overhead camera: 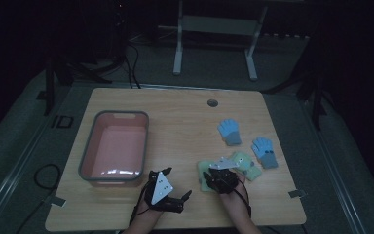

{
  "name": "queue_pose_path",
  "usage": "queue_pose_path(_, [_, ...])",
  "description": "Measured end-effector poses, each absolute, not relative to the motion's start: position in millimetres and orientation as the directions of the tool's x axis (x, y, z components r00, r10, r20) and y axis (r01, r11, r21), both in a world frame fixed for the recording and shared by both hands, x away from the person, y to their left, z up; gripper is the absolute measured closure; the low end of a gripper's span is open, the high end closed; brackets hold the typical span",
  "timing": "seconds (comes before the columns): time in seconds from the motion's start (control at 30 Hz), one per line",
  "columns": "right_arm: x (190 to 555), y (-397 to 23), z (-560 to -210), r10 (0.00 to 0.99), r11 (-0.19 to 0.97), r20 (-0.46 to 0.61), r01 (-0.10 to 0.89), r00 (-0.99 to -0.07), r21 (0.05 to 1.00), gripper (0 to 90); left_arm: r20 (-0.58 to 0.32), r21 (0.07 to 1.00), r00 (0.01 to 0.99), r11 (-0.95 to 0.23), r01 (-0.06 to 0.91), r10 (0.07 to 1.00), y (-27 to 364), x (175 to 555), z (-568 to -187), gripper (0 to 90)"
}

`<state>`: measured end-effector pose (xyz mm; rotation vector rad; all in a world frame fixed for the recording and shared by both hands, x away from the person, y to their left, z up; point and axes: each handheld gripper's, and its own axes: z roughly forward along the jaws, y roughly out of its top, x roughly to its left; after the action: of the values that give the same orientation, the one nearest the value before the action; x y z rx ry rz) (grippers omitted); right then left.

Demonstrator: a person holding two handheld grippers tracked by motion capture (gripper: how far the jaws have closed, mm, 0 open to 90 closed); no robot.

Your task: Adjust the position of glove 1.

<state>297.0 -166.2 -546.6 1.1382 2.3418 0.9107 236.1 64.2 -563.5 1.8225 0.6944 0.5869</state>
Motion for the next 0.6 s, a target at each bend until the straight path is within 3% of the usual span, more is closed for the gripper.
queue_pose_path(0.23, [294, -172, -537, 0.773, 0.464, -0.030, 0.532, -0.634, 0.708, 58.5, 0.072, 0.942, 0.711, -0.283, 0.182, 0.699, 64, 236, -564, 1.3])
queue_pose_path(0.6, [294, -203, -509, 0.703, 0.498, -0.051, 0.439, -0.710, 0.748, 60.2, 0.065, 0.942, 0.710, -0.277, 0.188, 0.701, 64, 236, -563, 1.3])
